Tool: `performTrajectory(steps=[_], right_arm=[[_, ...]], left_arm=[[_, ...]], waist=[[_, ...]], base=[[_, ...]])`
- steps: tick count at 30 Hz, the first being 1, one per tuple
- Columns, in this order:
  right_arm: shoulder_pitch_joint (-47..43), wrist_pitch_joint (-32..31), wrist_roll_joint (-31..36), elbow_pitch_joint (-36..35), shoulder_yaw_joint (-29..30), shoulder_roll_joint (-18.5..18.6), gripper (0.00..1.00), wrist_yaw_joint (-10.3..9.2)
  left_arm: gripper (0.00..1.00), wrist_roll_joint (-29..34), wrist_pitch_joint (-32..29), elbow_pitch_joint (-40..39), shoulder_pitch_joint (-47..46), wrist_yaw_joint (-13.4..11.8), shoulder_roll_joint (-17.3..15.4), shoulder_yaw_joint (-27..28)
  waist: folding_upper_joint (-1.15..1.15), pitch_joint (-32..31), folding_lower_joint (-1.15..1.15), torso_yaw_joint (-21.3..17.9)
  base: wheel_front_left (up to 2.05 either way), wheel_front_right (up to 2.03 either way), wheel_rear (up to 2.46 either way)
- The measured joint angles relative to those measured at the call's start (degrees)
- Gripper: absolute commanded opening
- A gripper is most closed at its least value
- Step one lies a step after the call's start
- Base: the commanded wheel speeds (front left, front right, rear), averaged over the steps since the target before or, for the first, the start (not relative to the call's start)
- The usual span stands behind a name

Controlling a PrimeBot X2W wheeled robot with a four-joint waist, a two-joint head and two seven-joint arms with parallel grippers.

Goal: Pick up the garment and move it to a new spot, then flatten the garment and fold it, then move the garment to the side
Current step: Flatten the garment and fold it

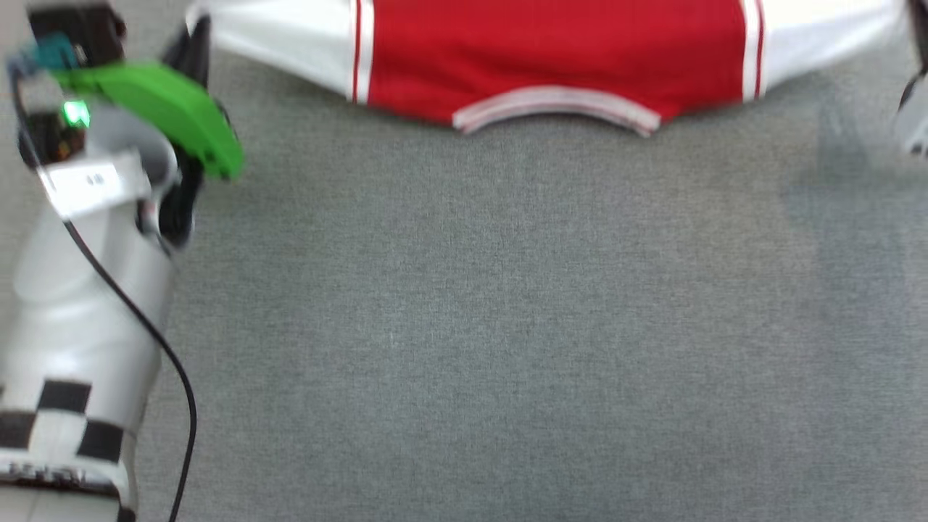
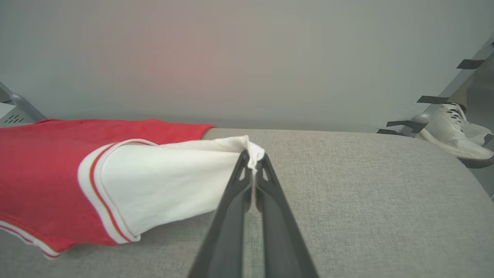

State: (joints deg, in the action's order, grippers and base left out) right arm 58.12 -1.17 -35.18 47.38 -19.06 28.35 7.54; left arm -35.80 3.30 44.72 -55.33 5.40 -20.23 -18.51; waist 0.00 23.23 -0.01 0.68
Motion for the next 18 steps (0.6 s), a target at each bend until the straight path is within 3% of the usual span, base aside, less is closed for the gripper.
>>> performTrajectory(steps=[5, 18], right_arm=[[-7.6, -4.6, -3.5, -0.6, -1.3, 1.8, 0.0, 0.01], [-24.1, -12.6, -11.0, -5.1, -1.5, 4.8, 0.0, 0.08]], left_arm=[[0.0, -1.2, -1.3, -0.2, 7.6, 0.5, -1.9, -0.6], [0.0, -5.5, -14.5, -6.9, 26.0, 1.1, -5.4, -3.3]], waist=[[0.0, -4.0, 0.0, 0.0], [0.0, -13.8, 0.0, -0.3]], base=[[0.0, 0.0, 0.0], [0.0, 0.0, 0.0]])
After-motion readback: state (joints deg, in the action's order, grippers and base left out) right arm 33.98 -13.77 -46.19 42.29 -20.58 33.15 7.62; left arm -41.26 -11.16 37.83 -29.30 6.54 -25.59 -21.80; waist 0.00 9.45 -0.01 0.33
